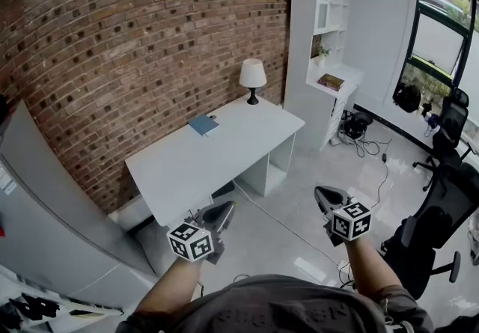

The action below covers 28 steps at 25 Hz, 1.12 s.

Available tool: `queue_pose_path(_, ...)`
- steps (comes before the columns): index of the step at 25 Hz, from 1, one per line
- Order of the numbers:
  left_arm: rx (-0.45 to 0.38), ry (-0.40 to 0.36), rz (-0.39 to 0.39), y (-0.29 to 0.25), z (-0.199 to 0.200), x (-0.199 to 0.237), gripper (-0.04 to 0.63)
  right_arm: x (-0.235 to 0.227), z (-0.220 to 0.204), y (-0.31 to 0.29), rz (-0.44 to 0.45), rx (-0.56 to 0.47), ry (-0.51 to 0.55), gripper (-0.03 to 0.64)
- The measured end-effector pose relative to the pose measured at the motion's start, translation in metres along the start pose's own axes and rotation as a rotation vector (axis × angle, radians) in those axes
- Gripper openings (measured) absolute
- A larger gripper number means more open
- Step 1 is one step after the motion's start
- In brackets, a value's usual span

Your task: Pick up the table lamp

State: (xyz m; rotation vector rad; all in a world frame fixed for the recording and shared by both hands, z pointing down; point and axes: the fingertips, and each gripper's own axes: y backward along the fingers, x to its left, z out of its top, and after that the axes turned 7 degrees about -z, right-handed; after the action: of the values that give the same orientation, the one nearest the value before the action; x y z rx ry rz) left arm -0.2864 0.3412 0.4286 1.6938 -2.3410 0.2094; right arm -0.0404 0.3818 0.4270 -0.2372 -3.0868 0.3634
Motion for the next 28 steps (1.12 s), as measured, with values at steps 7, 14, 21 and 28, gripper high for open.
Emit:
queue_pose_path(7,0.006,-0.005,0.011,-0.009,0.0,0.0,0.003,-0.01,0.004,-0.001,0.001,-0.014,0.0,-0.006)
queue_pose_path(14,-0.017,-0.025,0.038,-0.036,0.003,-0.029,0.003,-0.042,0.011,0.018,0.024,-0.02,0.023,-0.006)
queue_pose_path(21,-0.041,-0.051,0.073,-0.073,0.002,-0.068,0.003,-0.083,0.007,0.044,0.053,-0.004,0.05,-0.006)
queue_pose_path(28,-0.036,-0.047,0.08,-0.107,-0.012,-0.097,0.003,-0.117,-0.002,0.065,0.064,-0.008,0.053,-0.006)
